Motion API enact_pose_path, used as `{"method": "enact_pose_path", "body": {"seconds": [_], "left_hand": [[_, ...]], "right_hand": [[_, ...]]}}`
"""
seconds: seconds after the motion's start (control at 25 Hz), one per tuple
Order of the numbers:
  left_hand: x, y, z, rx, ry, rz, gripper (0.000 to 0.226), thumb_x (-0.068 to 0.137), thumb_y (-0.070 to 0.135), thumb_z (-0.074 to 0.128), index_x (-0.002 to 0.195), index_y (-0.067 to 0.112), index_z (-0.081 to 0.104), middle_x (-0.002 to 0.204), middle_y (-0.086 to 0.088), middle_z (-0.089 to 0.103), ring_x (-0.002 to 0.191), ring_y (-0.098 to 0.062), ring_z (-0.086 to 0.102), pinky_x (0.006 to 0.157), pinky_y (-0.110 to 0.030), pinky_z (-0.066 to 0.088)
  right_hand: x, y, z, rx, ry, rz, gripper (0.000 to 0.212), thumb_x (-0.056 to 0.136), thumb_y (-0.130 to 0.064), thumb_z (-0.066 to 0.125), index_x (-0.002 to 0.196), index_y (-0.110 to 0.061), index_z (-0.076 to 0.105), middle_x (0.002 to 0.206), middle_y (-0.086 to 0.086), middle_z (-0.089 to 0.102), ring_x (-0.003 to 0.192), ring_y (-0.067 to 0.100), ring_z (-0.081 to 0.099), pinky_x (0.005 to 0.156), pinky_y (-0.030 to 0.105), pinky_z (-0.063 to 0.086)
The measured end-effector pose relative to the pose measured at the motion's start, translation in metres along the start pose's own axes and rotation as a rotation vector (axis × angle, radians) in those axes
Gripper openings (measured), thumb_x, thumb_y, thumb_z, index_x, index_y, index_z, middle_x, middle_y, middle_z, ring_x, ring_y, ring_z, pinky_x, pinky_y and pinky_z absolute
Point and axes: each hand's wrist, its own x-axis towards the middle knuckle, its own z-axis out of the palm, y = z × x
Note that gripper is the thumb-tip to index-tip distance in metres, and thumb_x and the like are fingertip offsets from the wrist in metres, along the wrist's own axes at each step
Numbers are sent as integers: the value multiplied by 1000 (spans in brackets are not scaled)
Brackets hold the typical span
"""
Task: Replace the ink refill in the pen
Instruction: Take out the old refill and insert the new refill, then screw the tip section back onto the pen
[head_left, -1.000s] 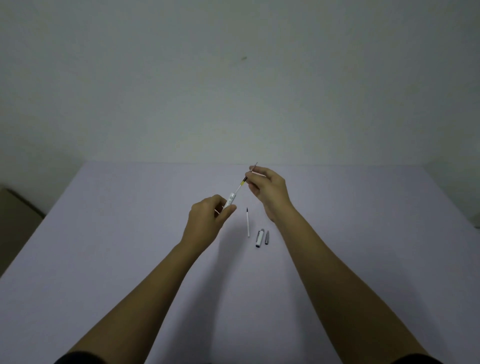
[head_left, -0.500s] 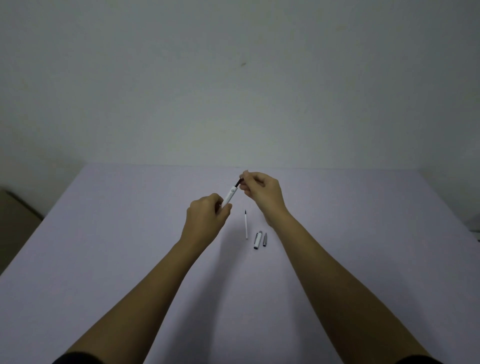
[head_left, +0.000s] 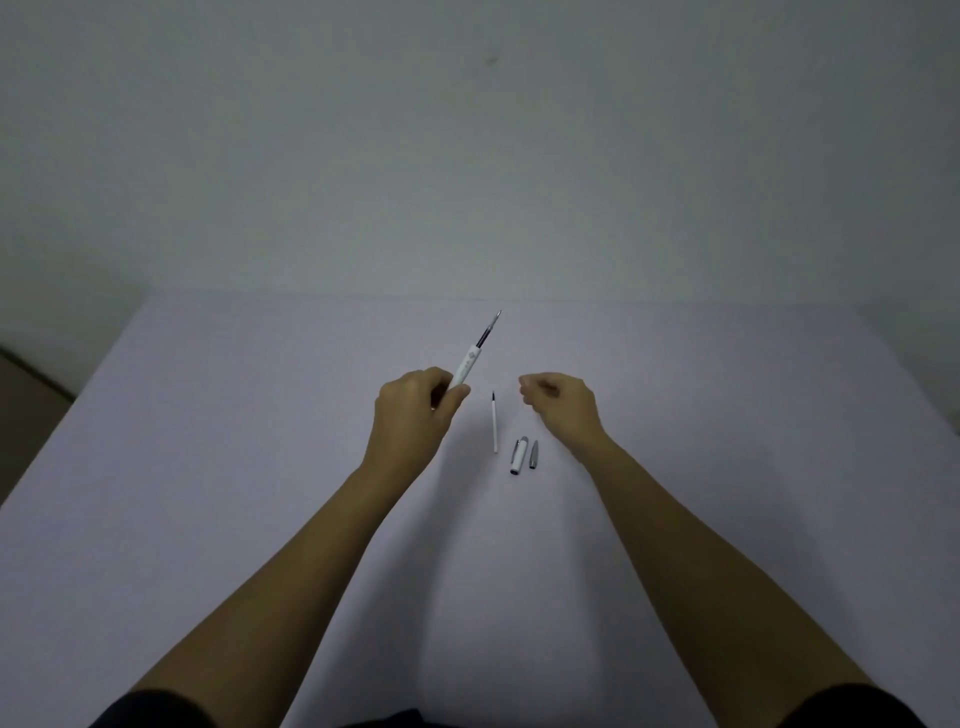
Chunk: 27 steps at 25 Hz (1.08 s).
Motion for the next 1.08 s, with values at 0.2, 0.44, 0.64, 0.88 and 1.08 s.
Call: {"method": "enact_pose_path", "body": {"seconds": [0.2,0.44,0.64,0.88,1.08], "left_hand": [[9,-7,8,-51,-35,-35,20,86,25,63,85,5,68,72,-11,69,64,-25,63,65,-41,55],[11,-19,17,-58,-83,-87,20,86,25,63,86,6,69,73,-10,69,65,-25,64,67,-40,55],[12,-26,20,-58,-98,-130,19,86,24,63,85,6,68,72,-9,69,65,-24,64,67,-37,53],[10,-27,15,-55,-90,-127,19,86,24,63,85,6,68,72,-9,69,66,-24,64,67,-35,52],[3,-15,9,-58,-98,-77,19,86,25,64,84,7,68,72,-9,69,66,-24,62,66,-40,54]], "right_hand": [[10,65,-5,-328,-15,132,30,84,-22,64,111,-8,66,107,16,70,104,27,63,90,25,43],[17,93,10,-393,-70,188,39,79,-23,71,114,-5,63,103,18,70,99,29,63,86,31,46],[25,95,20,-410,-3,194,34,76,-15,73,107,-2,66,102,17,72,98,27,65,75,17,39],[33,72,12,-152,100,275,28,73,-7,70,101,-7,71,101,14,73,88,18,64,77,22,44],[35,-8,-15,499,128,115,18,79,-8,69,96,-9,66,89,9,67,79,12,64,71,16,55]]}}
